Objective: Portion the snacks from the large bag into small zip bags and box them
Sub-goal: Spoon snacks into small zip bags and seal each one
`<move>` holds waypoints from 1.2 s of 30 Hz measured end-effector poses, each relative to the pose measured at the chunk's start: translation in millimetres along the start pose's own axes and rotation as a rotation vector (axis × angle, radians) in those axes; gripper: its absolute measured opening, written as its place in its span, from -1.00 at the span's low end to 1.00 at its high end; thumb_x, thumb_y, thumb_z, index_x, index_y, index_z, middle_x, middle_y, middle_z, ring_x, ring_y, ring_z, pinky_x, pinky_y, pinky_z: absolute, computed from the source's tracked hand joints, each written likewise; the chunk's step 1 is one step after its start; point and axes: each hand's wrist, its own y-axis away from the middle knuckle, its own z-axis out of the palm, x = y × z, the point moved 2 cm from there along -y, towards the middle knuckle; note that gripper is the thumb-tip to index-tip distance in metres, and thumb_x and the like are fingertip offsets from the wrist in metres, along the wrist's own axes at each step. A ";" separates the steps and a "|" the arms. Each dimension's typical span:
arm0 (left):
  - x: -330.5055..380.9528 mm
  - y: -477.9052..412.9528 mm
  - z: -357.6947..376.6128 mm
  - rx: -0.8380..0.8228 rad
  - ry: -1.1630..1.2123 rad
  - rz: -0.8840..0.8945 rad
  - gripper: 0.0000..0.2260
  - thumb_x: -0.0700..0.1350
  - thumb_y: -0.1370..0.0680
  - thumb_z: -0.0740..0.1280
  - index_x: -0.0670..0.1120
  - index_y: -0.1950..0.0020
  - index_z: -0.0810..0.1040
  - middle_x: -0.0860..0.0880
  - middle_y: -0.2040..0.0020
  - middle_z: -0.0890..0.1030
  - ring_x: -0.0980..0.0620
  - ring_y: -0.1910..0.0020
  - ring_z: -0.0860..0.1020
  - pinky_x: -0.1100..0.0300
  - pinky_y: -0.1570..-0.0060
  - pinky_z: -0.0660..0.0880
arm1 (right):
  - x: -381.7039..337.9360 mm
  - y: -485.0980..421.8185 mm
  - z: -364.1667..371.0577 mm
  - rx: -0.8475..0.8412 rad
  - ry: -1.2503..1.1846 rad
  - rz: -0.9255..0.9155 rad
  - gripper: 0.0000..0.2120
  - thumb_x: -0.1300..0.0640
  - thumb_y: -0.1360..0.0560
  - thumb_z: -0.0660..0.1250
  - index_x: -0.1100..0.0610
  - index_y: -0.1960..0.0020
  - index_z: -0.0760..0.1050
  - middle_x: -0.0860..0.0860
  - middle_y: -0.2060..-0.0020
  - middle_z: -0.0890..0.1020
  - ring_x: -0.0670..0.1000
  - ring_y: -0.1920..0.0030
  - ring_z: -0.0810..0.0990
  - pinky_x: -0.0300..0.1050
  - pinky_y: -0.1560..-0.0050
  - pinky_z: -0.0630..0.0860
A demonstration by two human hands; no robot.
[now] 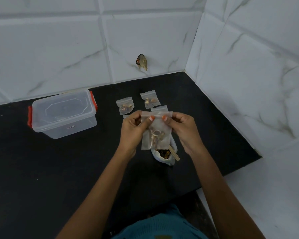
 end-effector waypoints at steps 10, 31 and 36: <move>3.2 0.2 5.9 -0.083 0.000 -0.004 -0.88 -0.21 -0.48 0.32 -0.03 0.04 0.55 0.07 0.13 0.63 0.18 0.10 0.62 0.29 0.11 0.56 | -3.1 -0.5 5.9 0.089 0.189 -0.129 -0.86 0.28 -0.50 0.28 0.08 0.11 0.54 -0.06 0.20 0.60 -0.27 0.22 0.59 -0.42 0.22 0.51; 0.9 -2.2 6.2 0.040 -0.043 0.025 -0.92 -0.21 -0.49 0.34 -0.02 0.13 0.56 0.11 0.25 0.64 0.23 0.20 0.62 0.40 0.23 0.52 | -0.6 -0.3 1.0 0.020 0.079 -0.004 -0.89 0.24 -0.53 0.24 0.15 0.03 0.53 0.02 0.11 0.63 -0.12 0.11 0.63 -0.26 0.10 0.57; -0.3 -2.8 5.4 0.020 -0.073 0.036 -0.92 -0.19 -0.48 0.34 -0.01 0.13 0.57 0.13 0.25 0.65 0.23 0.18 0.62 0.39 0.19 0.52 | -3.6 1.4 1.4 -0.043 0.091 0.017 -0.92 0.17 -0.50 0.29 0.08 0.08 0.56 0.01 0.14 0.65 -0.06 0.06 0.63 -0.18 -0.02 0.57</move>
